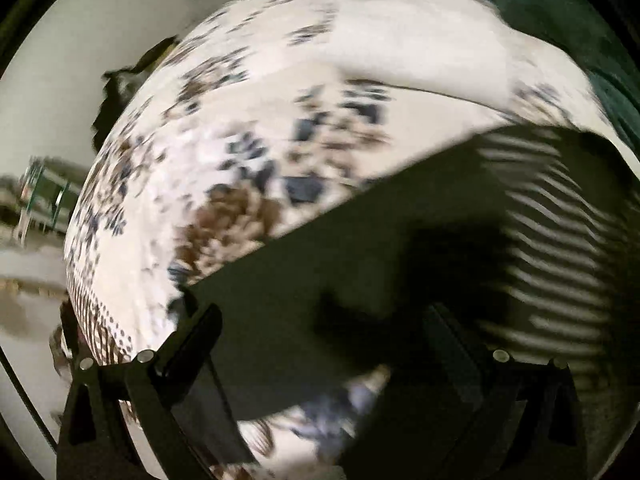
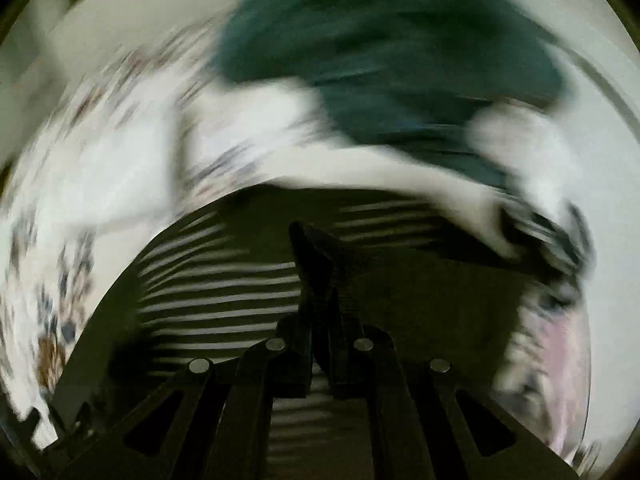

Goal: Fold small clothes

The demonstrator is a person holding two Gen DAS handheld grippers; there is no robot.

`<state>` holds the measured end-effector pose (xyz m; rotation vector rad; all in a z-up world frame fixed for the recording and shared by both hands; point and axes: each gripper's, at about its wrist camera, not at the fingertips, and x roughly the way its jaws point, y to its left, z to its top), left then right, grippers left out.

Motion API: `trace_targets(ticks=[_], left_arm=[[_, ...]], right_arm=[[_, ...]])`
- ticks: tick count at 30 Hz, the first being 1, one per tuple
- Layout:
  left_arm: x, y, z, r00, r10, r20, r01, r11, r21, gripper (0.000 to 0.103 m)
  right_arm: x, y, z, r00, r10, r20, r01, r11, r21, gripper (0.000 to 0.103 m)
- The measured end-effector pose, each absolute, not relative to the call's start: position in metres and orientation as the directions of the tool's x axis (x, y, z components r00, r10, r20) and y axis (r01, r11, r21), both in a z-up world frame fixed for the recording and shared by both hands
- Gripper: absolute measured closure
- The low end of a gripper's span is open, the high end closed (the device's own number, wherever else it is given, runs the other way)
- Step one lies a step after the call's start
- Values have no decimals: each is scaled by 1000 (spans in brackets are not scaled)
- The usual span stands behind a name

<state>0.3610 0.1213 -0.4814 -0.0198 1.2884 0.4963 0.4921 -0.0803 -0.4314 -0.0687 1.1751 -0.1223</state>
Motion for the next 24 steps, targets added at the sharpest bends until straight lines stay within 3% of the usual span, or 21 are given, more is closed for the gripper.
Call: trace_targets(ticks=[6, 11, 13, 14, 17, 24], left_arm=[[366, 174, -506, 153, 341, -927, -436, 865, 247, 0], [368, 191, -517, 142, 324, -935, -444, 865, 233, 0], [366, 200, -515, 144, 318, -937, -450, 865, 224, 0], [364, 205, -513, 149, 312, -938, -456, 864, 215, 0], [333, 228, -498, 163, 294, -942, -493, 851, 181, 0], [190, 299, -495, 12, 176, -984, -695, 709, 118, 0]], right_arm=[[506, 58, -531, 282, -172, -944, -153, 963, -222, 98], [494, 78, -552, 250, -191, -949, -182, 954, -240, 98], [497, 63, -551, 193, -136, -972, -189, 967, -173, 97], [499, 53, -550, 163, -88, -983, -186, 975, -118, 88], [491, -6, -527, 117, 62, -991, -108, 993, 49, 38], [417, -123, -483, 104, 60, -993, 62, 996, 67, 33]])
